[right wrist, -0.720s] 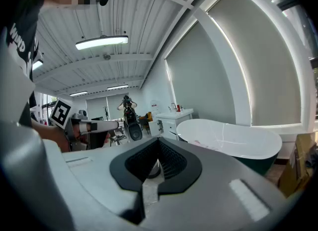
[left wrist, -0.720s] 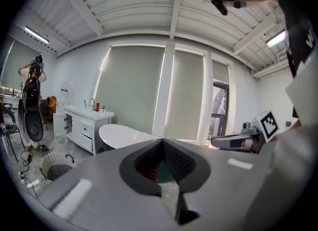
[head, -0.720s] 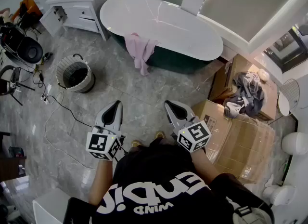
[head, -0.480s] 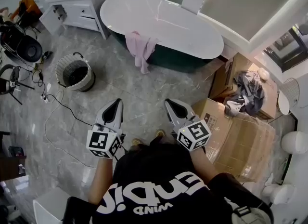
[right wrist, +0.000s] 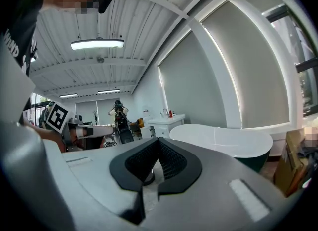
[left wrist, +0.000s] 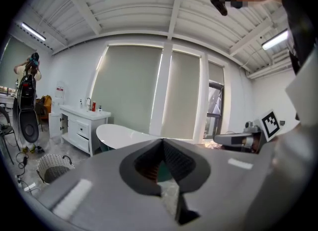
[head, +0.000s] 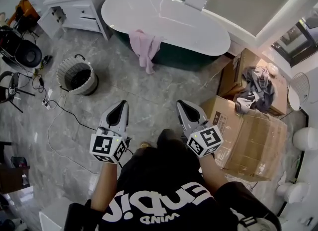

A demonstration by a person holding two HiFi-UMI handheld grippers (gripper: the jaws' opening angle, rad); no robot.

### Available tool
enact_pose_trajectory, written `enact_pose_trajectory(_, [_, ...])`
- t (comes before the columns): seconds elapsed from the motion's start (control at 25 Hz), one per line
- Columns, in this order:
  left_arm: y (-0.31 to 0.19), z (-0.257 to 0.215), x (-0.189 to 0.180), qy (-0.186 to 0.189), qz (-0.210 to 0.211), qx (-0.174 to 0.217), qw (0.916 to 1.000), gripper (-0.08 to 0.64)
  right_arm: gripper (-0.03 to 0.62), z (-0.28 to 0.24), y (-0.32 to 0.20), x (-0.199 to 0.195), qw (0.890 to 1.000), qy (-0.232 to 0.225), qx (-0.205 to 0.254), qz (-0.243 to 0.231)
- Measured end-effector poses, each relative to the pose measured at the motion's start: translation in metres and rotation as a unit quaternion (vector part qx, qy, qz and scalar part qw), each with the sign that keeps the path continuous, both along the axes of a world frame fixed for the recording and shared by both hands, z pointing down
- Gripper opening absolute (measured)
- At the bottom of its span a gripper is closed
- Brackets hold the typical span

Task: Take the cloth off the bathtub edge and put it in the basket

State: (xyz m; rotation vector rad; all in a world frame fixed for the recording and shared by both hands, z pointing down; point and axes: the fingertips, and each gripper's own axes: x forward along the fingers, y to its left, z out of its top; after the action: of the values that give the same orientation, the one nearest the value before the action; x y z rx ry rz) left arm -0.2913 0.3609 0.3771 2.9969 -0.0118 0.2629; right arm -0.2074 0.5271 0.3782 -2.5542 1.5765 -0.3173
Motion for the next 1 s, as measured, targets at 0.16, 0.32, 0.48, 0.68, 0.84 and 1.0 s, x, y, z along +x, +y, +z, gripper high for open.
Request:
enact_pose_trajectory(0.16, [-0.001, 0.003, -0.002, 0.001, 0.011, -0.004, 0.9999, -0.003, 0.005, 0.003, -0.003, -0.008, 1.000, 0.001, 0.000, 0.005])
enact_pose_trajectory(0.32, [-0.012, 0.003, 0.005, 0.002, 0.003, -0.006, 1.0000, -0.003, 0.005, 0.002, -0.009, 0.000, 1.000, 0.001, 0.003, 0.008])
enact_pose_trajectory(0.48, [-0.021, 0.004, 0.015, 0.003, -0.002, -0.006, 1.0000, -0.003, 0.005, 0.006, -0.018, 0.010, 1.000, 0.001, -0.002, 0.005])
enact_pose_trajectory(0.68, [-0.035, 0.008, 0.029, 0.002, -0.011, -0.010, 0.9999, -0.003, 0.005, 0.010, -0.035, 0.028, 1.000, 0.000, -0.003, -0.001])
enact_pose_trajectory(0.84, [-0.046, 0.011, 0.043, 0.001, -0.011, -0.012, 0.9999, -0.003, 0.005, 0.012, -0.050, 0.043, 1.000, 0.002, -0.004, -0.004])
enact_pose_trajectory(1.0, [-0.055, 0.014, 0.062, -0.002, -0.009, -0.012, 0.9999, -0.003, 0.005, 0.015, -0.065, 0.063, 1.000, 0.001, -0.008, -0.008])
